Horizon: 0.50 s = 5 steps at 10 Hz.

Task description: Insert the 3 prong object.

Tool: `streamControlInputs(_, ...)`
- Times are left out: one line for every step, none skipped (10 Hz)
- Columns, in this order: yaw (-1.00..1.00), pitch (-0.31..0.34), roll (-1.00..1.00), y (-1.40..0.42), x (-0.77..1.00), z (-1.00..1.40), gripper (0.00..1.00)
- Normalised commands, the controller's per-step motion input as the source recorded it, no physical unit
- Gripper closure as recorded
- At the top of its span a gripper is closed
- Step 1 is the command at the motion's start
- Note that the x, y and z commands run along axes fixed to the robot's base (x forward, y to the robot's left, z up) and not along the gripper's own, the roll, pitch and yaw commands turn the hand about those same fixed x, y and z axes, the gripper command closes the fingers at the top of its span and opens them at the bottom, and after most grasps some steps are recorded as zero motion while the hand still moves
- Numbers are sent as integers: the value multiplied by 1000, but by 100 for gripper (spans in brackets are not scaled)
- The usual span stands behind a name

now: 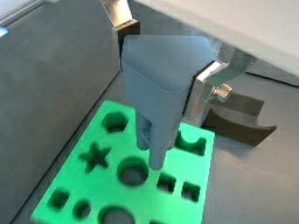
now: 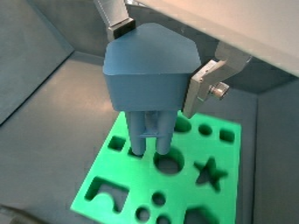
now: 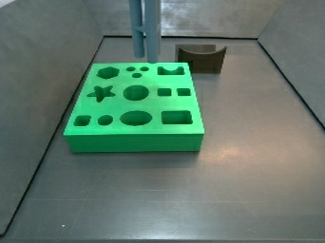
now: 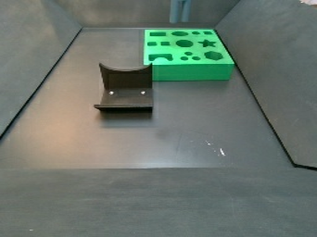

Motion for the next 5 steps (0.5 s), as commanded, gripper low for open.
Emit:
streamControlInputs(-403,-50,0,646,0,-123,100)
streamControlInputs(-380,-33,0,669,0,-166,100)
streamControlInputs(-643,0,0,434,0,-271,100)
streamControlInputs(-1000,-9,0,0,0,-343,100)
streamControlInputs(-1000,-10,0,0,0,-357,100)
